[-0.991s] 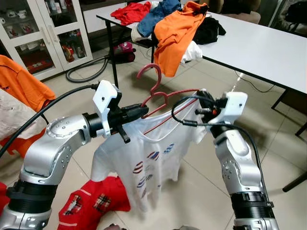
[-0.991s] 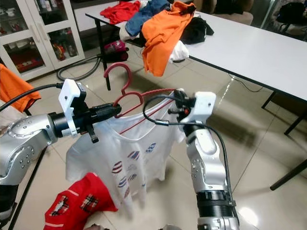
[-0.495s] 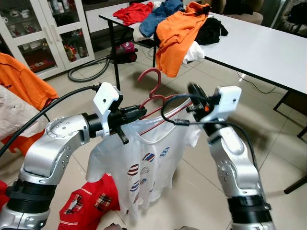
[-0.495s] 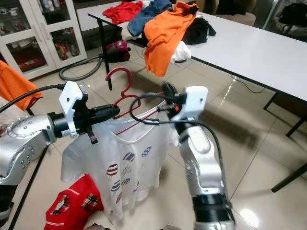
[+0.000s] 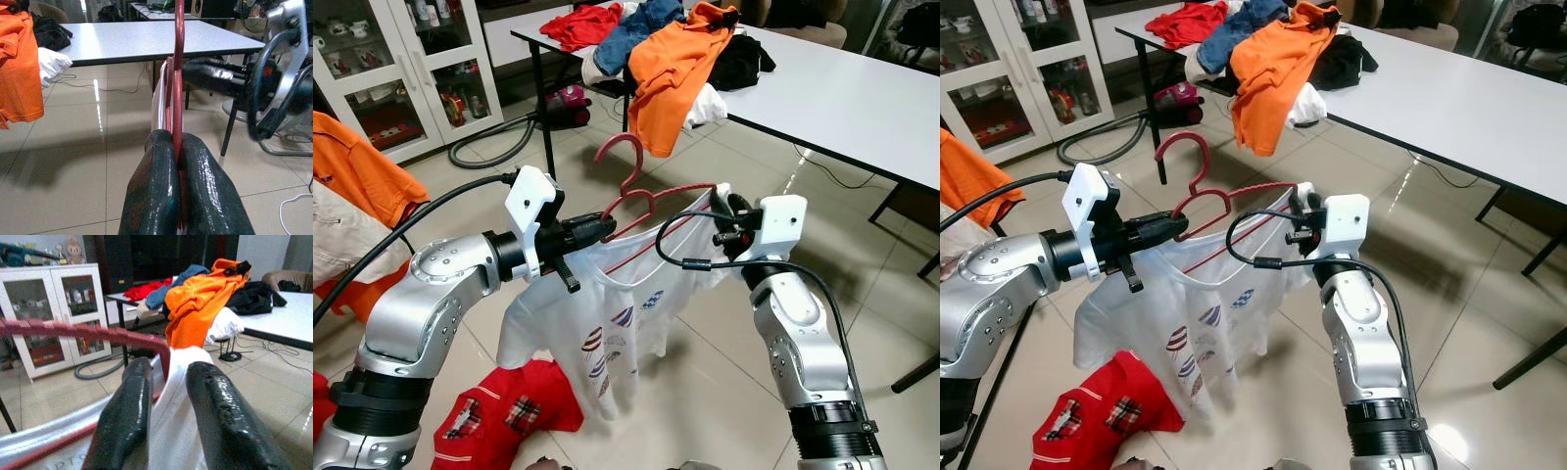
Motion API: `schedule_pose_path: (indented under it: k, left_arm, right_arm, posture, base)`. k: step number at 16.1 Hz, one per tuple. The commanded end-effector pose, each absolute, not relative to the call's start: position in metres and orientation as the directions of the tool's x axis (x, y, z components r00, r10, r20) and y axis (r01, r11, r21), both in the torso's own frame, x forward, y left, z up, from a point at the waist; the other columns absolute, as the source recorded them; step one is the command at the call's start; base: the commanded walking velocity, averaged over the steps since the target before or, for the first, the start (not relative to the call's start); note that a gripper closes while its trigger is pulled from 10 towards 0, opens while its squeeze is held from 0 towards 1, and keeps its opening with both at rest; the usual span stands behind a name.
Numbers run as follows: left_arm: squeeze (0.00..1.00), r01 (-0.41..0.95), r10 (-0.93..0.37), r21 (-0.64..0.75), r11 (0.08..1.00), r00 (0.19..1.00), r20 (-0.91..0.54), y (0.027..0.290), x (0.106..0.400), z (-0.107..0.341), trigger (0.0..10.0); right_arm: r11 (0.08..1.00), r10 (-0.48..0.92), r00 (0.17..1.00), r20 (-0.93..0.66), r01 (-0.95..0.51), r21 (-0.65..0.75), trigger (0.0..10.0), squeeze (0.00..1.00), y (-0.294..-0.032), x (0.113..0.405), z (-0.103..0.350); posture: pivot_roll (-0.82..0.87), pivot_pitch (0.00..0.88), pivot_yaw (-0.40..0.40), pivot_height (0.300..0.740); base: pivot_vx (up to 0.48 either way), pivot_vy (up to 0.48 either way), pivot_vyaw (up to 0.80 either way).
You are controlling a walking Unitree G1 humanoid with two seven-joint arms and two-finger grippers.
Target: Hang hanger
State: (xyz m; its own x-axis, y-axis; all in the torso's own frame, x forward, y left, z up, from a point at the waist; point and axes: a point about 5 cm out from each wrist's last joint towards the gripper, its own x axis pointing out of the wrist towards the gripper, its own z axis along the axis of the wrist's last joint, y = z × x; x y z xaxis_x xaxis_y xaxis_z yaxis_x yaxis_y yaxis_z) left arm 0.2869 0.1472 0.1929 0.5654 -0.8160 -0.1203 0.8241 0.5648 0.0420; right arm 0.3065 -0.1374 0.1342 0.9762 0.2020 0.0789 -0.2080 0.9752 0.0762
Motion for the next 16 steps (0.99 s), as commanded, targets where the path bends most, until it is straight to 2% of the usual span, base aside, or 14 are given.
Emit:
schedule_pose_path:
  k: [1, 3, 4, 10, 11, 12, 13, 16]
  left_arm:
    - [0.00, 0.833, -0.830, 0.071, 0.549, 0.553, -0.071, 0.144, 0.287, 0.207, 0.0]
    - [0.00, 0.834, -0.831, 0.070, 0.547, 0.551, -0.069, 0.144, 0.287, 0.208, 0.0]
    - [0.00, 0.837, -0.835, 0.069, 0.543, 0.547, -0.065, 0.143, 0.285, 0.209, 0.0]
    - [0.00, 0.843, -0.841, 0.065, 0.533, 0.537, -0.064, 0.143, 0.284, 0.210, 0.0]
    - [0.00, 0.844, -0.842, 0.066, 0.533, 0.536, -0.064, 0.143, 0.284, 0.210, 0.0]
    - [0.00, 0.844, -0.841, 0.066, 0.533, 0.537, -0.065, 0.143, 0.284, 0.210, 0.0]
    - [0.00, 0.843, -0.841, 0.066, 0.533, 0.537, -0.065, 0.144, 0.284, 0.210, 0.0]
    - [0.00, 0.841, -0.839, 0.068, 0.536, 0.540, -0.067, 0.144, 0.285, 0.210, 0.0]
  right_arm:
    - [0.979, 0.191, 0.978, 0.085, -0.196, 0.055, 10.0, 1.00, -0.140, 0.308, 0.136]
    - [0.982, 0.181, 0.980, 0.077, -0.184, 0.041, 10.0, 1.00, -0.141, 0.311, 0.136]
    - [0.984, 0.171, 0.983, 0.060, -0.173, 0.035, 10.0, 0.00, -0.143, 0.314, 0.134]
    - [0.982, 0.173, 0.983, 0.066, -0.177, 0.059, 10.0, 0.00, -0.145, 0.320, 0.136]
    - [0.981, 0.178, 0.981, 0.075, -0.183, 0.067, 3.8, 0.00, -0.145, 0.320, 0.137]
    - [0.980, 0.179, 0.981, 0.078, -0.185, 0.070, 1.6, 0.00, -0.145, 0.320, 0.137]
    - [0.980, 0.180, 0.980, 0.080, -0.186, 0.072, 0.0, 0.00, -0.144, 0.320, 0.137]
    - [0.979, 0.183, 0.979, 0.087, -0.190, 0.075, 0.0, 0.00, -0.142, 0.319, 0.138]
  posture:
    - [-0.09, 0.000, 0.004, 0.740]
    - [-0.09, 0.000, 0.003, 0.740]
    - [-0.09, 0.000, 0.001, 0.740]
    - [-0.08, 0.000, 0.002, 0.740]
    - [-0.08, 0.000, 0.003, 0.740]
    - [-0.08, 0.000, 0.004, 0.740]
    - [-0.08, 0.000, 0.004, 0.740]
    - [-0.08, 0.000, 0.004, 0.740]
  base:
    - [0.000, 0.000, 0.00]
    - [0.000, 0.000, 0.00]
    - [0.000, 0.000, 0.00]
    - [0.000, 0.000, 0.00]
    - [0.000, 0.000, 0.00]
    - [0.000, 0.000, 0.00]
    - [0.000, 0.000, 0.00]
    - [0.000, 0.000, 0.00]
